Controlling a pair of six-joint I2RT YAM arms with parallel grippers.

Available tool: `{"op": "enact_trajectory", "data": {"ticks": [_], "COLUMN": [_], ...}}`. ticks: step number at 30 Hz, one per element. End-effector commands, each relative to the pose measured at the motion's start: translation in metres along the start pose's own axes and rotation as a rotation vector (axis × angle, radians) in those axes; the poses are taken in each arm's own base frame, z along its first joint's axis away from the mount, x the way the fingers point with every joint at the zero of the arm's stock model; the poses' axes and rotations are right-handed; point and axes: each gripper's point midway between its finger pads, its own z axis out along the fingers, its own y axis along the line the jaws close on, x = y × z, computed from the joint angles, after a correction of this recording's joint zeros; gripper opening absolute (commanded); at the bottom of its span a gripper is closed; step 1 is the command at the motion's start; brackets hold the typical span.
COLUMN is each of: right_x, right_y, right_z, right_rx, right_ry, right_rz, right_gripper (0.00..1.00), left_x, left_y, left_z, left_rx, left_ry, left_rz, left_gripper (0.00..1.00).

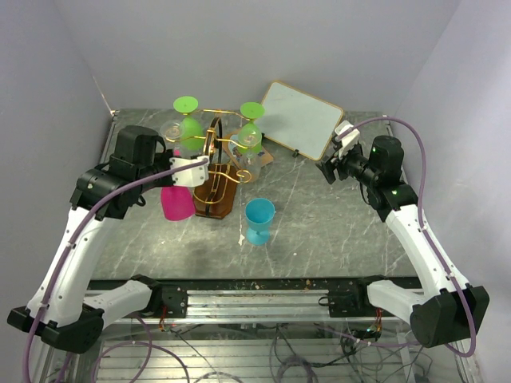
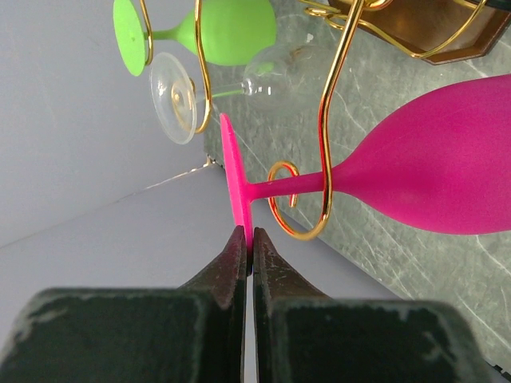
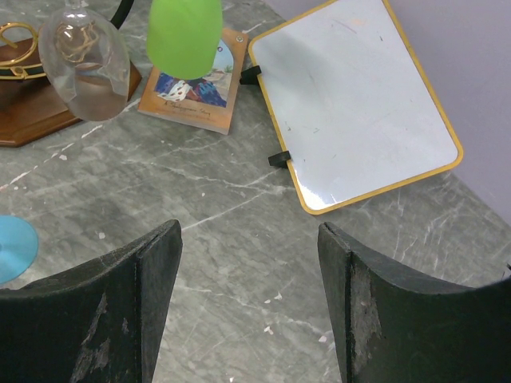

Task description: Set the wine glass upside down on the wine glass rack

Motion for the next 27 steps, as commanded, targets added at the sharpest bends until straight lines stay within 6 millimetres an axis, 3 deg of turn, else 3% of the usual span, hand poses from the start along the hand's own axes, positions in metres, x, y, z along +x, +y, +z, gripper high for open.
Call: {"op": "enact_trajectory", "data": {"ticks": [1, 13, 27], "right_x": [0.0, -0.001, 0.001], "right_y": [-0.003, -0.003, -0.003], "right_z": [0.002, 0.001, 0.002], "right_rx": [0.007, 0.008, 0.006], "right_ry": [-0.011, -0.013, -0.01], "right_rz": [-0.012, -0.012, -0.009], "right_gripper": [0.69, 0.69, 0.69], "left_x": [0.003, 0.021, 0.024], "left_y": [0.006, 0.004, 0.004], "left_z": [-0.013, -0.008, 0.015], "left_rx": [-0.058, -0.076, -0.094], "left_ry": [0.009, 0.107, 0.138], "left_rz": [-0.033, -0.022, -0.024], "left_gripper": [0.07, 0.07, 0.07]}}
